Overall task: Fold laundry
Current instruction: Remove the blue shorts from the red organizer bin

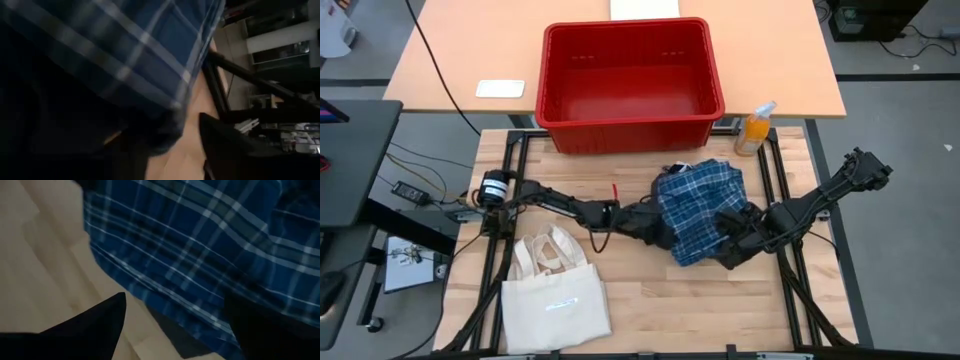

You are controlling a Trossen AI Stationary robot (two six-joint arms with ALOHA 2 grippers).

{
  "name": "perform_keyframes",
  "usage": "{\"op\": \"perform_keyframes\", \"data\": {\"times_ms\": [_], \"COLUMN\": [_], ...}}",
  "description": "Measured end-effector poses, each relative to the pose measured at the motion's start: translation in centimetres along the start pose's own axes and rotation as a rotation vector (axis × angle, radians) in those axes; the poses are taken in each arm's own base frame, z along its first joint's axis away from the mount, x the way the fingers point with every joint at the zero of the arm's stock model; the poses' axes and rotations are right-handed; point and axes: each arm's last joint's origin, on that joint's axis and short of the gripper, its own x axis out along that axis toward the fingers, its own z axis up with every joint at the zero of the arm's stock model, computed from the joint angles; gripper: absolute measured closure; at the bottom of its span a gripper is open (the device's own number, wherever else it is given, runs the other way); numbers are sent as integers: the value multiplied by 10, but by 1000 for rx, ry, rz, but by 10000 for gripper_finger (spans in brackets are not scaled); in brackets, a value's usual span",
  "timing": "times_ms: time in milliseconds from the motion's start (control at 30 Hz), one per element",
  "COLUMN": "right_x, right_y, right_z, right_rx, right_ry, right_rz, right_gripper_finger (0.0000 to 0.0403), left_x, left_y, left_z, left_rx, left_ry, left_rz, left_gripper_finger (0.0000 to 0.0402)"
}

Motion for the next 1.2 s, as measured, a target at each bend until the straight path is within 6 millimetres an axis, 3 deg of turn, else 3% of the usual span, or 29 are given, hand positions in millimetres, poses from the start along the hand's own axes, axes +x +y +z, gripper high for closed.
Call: {"op": "perform_keyframes", "data": {"times_ms": [167, 333, 667, 833, 1100, 1200], "right_x": [0, 0, 0, 0, 0, 1], "right_y": [3, 4, 5, 7, 6, 1], "right_z": [2, 3, 3, 4, 6, 8], "right_rx": [16, 17, 23, 25, 32, 64], "right_ry": [-16, -19, -24, -36, -61, -82], "right_rz": [38, 44, 55, 65, 51, 3], "right_gripper_finger": [58, 58, 58, 58, 58, 58], "left_x": [0, 1, 1, 3, 4, 5], "left_y": [-7, -3, 13, 15, 25, 26], "left_z": [-10, -4, 12, 25, 44, 47], "left_rx": [-7, -66, -171, -200, -236, -248], "left_ry": [-35, -93, -125, -174, -261, -220], "left_rz": [-12, 16, 107, 51, 69, 42], "left_gripper_finger": [138, 86, 79, 80, 101, 108]}}
